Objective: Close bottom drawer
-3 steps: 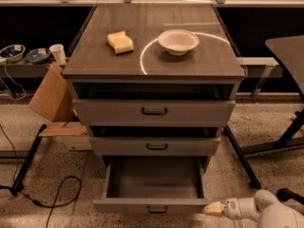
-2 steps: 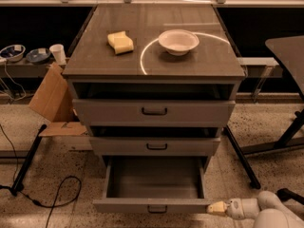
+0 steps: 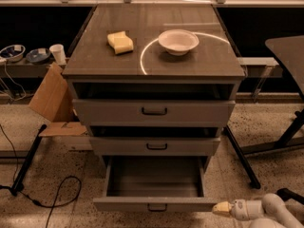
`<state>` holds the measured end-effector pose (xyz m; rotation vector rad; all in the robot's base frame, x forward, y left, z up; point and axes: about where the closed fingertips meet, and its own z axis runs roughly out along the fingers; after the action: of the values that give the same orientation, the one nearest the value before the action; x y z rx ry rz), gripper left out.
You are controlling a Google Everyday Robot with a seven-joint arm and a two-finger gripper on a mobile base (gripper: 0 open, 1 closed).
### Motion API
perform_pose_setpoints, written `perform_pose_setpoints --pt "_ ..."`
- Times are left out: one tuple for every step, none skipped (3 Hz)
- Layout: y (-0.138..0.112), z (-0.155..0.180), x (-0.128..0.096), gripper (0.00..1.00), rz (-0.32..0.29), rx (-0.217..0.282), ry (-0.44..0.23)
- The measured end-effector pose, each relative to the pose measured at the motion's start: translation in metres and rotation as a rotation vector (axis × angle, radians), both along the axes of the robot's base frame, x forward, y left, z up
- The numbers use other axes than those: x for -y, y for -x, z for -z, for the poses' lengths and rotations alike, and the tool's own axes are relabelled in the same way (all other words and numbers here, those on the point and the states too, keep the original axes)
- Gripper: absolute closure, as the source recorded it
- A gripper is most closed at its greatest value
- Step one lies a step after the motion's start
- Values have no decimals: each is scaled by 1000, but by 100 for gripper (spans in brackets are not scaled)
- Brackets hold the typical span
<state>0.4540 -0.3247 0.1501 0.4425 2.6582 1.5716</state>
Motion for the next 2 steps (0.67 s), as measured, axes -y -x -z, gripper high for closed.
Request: perform_pose_setpoints --pt "-6 4 1 100 7 -23 -3" --pt "-5 3 -17 100 -47 -44 -41"
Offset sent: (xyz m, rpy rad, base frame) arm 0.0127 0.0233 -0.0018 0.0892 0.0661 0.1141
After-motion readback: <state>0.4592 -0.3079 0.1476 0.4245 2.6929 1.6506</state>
